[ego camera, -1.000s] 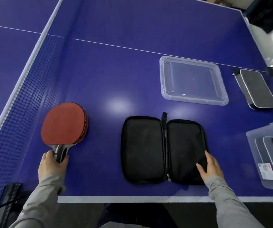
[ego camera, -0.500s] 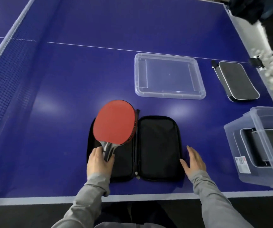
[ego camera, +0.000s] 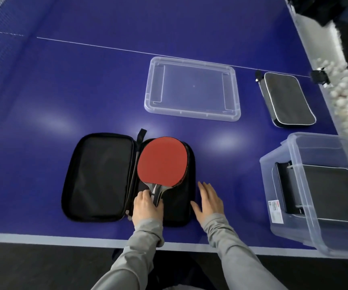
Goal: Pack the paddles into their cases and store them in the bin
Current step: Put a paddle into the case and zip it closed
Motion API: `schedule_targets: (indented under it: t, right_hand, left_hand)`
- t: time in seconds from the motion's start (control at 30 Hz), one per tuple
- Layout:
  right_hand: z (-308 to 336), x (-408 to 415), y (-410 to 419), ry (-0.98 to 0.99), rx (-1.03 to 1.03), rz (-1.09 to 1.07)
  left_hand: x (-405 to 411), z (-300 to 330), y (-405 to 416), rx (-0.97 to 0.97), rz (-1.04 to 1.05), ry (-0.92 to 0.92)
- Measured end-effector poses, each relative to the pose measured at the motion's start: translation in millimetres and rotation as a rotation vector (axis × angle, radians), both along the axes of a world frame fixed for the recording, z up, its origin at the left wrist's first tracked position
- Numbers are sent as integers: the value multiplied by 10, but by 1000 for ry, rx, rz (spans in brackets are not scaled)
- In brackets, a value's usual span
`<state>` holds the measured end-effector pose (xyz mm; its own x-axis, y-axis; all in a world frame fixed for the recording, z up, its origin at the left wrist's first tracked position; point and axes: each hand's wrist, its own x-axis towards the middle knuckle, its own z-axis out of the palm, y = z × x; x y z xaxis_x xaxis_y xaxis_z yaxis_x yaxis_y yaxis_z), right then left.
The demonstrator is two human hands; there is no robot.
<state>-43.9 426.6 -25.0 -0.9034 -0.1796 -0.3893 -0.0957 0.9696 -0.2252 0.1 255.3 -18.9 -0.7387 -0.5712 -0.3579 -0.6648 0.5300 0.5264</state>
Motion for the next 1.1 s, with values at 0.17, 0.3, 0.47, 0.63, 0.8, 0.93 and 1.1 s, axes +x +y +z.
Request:
schedule_targets:
  t: [0.17, 0.3, 0.47, 0.63, 0.8, 0.93, 1.1]
  right_hand:
    - [-46, 37, -4, 25, 6, 2]
    - [-79, 62, -1, 36, 17, -5]
    - [-81, 76, -10, 35, 16, -3]
    - [-72, 72, -10, 27, 28, 4]
    - [-57, 62, -16, 31, 44, 8]
    - [-54, 54, -20, 27, 52, 2]
    - [-36, 56, -26, 24, 52, -3]
  left_hand:
    - [-78, -85, 89, -28, 39, -14]
    - [-78, -149, 146, -37, 56, -8]
    - [-75, -165, 160, -22, 88, -32]
    - [-99, -147, 137, 34, 105, -47]
    - [-51, -42, 12, 145, 114, 37]
    - [125, 81, -530, 25, 143, 261]
    - [338, 80, -1502, -193, 355, 175]
